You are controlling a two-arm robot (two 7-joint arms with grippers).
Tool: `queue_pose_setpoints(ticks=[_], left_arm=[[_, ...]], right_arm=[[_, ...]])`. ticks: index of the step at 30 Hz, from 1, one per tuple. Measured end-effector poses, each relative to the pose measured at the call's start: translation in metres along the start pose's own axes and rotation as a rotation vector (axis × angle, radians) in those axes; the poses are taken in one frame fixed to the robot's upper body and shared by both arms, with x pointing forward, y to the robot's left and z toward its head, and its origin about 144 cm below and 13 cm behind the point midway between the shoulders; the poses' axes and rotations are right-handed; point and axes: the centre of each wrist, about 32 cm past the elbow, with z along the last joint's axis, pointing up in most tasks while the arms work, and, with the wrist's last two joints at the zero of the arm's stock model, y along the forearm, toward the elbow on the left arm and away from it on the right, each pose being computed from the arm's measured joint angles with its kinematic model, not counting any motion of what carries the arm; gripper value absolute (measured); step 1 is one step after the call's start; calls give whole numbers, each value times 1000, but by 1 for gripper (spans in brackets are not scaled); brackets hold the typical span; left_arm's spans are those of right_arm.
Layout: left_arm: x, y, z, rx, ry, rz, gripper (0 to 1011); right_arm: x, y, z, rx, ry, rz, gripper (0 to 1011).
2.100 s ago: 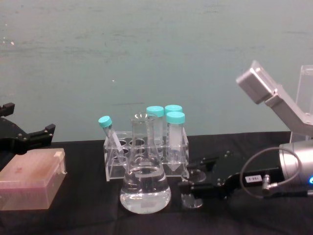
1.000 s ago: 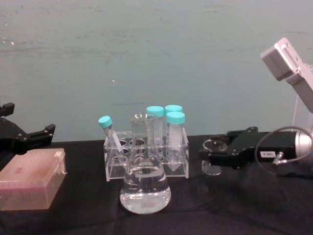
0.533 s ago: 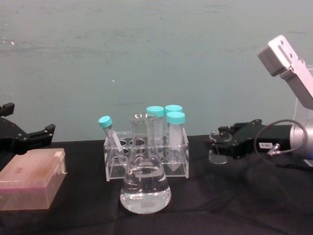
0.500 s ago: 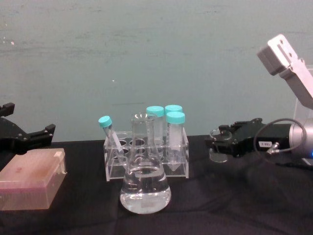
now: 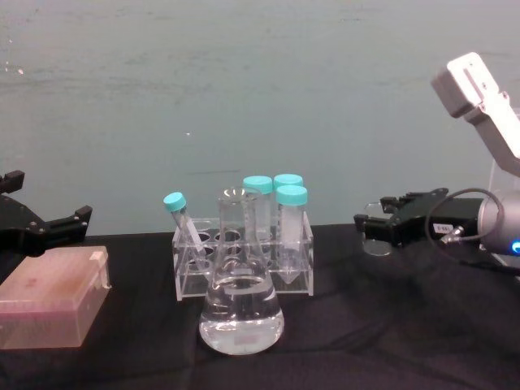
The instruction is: Place the experimental apparatus aside using one hand.
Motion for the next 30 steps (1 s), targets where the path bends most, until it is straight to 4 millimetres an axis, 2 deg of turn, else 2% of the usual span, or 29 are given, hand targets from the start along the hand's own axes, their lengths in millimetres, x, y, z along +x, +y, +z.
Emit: queue_pose_setpoints(ticks=[18, 30], left_arm=[[0, 0, 0, 0, 0, 0, 1000], [0, 0, 0, 0, 0, 0, 1000]], right_arm=[[-1, 13, -2, -24, 36, -116, 533], [-4, 15, -1, -35, 44, -195, 533]])
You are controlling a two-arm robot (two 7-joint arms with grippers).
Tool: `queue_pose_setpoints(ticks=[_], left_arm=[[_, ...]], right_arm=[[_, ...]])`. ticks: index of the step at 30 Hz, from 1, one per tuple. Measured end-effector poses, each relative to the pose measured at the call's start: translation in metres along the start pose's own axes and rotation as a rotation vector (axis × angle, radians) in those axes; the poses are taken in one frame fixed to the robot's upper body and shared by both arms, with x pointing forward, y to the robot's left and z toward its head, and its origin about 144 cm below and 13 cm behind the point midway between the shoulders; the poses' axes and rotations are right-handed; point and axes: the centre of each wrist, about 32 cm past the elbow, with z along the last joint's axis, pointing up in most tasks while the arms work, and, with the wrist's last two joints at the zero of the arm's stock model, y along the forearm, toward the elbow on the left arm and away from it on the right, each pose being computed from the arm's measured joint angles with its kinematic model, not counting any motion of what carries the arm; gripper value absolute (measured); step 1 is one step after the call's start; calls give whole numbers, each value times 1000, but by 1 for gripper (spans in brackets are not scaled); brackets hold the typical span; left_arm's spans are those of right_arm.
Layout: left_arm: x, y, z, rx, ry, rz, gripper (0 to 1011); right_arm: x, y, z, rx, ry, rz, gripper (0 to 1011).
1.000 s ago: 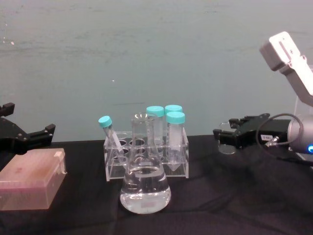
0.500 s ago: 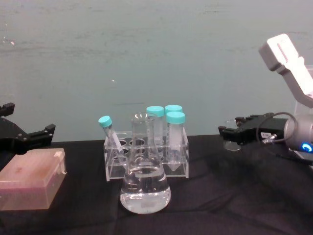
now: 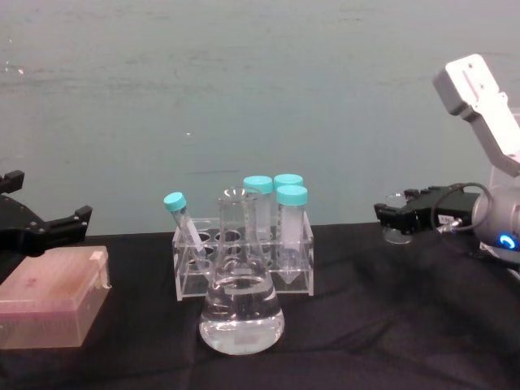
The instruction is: Place the experimental apparatus aside using one hand.
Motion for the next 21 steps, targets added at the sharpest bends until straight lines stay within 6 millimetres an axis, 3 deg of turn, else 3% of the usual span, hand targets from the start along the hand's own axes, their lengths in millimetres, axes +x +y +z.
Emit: queue_pose_setpoints(ticks=[21], left_arm=[[0, 0, 0, 0, 0, 0, 1000]], right_arm=[[5, 1, -6, -37, -3, -107, 533]])
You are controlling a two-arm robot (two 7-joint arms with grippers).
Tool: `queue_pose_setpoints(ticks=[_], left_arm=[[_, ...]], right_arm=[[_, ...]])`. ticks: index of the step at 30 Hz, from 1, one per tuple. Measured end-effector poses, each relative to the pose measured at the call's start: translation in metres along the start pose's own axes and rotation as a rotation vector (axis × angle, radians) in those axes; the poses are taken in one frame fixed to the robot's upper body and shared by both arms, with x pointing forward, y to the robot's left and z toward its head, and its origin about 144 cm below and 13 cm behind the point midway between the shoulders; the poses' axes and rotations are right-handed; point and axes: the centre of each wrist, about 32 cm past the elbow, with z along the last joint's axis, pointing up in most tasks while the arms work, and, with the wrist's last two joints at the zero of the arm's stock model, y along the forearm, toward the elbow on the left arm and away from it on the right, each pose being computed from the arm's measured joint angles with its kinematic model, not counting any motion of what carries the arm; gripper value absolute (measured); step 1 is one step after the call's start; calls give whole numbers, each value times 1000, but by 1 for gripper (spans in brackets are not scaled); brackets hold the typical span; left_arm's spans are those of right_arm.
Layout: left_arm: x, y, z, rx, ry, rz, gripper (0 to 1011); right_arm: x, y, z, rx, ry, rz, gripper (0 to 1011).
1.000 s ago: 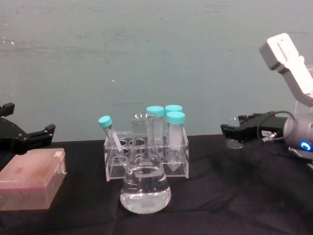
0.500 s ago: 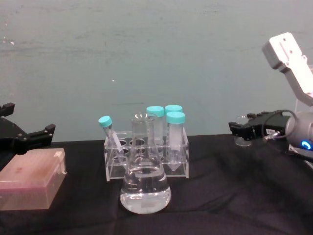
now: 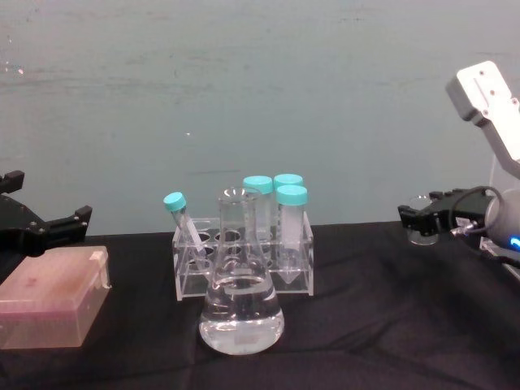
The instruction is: Place the experimental apparatus aside using one hand.
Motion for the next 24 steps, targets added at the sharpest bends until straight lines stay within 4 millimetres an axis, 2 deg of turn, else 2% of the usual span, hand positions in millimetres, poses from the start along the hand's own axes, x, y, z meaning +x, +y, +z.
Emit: queue_pose_setpoints(ticks=[24], left_arm=[[0, 0, 0, 0, 0, 0, 1000]], right_arm=[[6, -1, -5, -15, -2, -62, 533]])
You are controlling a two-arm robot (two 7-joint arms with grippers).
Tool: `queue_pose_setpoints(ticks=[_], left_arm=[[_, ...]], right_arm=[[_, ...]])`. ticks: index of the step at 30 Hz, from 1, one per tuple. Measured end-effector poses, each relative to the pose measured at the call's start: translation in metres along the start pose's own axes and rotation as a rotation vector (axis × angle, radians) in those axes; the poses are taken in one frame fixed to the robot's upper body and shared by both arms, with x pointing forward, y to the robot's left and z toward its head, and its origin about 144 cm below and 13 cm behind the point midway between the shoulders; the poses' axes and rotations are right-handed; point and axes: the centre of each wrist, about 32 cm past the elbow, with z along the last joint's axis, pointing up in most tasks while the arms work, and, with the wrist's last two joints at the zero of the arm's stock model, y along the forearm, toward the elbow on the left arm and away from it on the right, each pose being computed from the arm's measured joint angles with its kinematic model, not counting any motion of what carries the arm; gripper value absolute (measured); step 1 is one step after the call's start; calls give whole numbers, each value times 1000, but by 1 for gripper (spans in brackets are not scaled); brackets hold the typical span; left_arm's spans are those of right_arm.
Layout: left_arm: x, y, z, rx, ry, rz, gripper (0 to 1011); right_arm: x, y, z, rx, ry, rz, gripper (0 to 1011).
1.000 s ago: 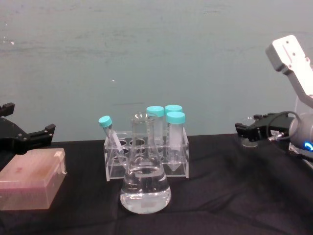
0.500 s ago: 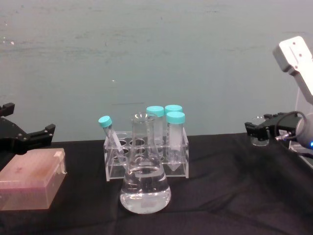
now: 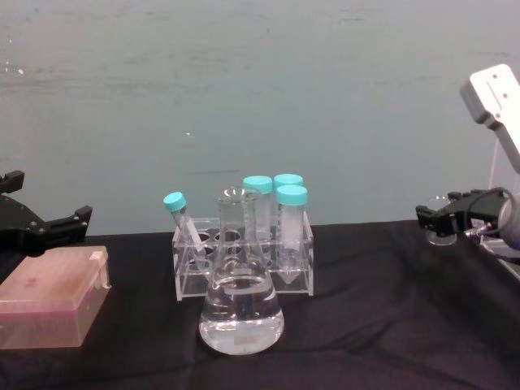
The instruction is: Place the experimental apparatus aside using one hand.
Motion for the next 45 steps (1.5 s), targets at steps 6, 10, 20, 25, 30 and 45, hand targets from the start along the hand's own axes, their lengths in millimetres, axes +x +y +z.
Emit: queue_pose_setpoints(ticks=[6, 10, 20, 25, 30, 45], left_arm=[[0, 0, 0, 0, 0, 0, 1000], [0, 0, 0, 0, 0, 0, 1000], [0, 0, 0, 0, 0, 0, 1000], [0, 0, 0, 0, 0, 0, 1000], [0, 0, 0, 0, 0, 0, 1000], [0, 0, 0, 0, 0, 0, 1000]], right_arm=[[1, 0, -2, -7, -2, -7, 533], [1, 1, -2, -11, -4, -10, 533], [2, 2, -3, -14, -5, -14, 533], [3, 3, -3, -14, -4, -14, 533], [3, 4, -3, -14, 0, -10, 533], [3, 4, -4, -16, 4, 1, 533]])
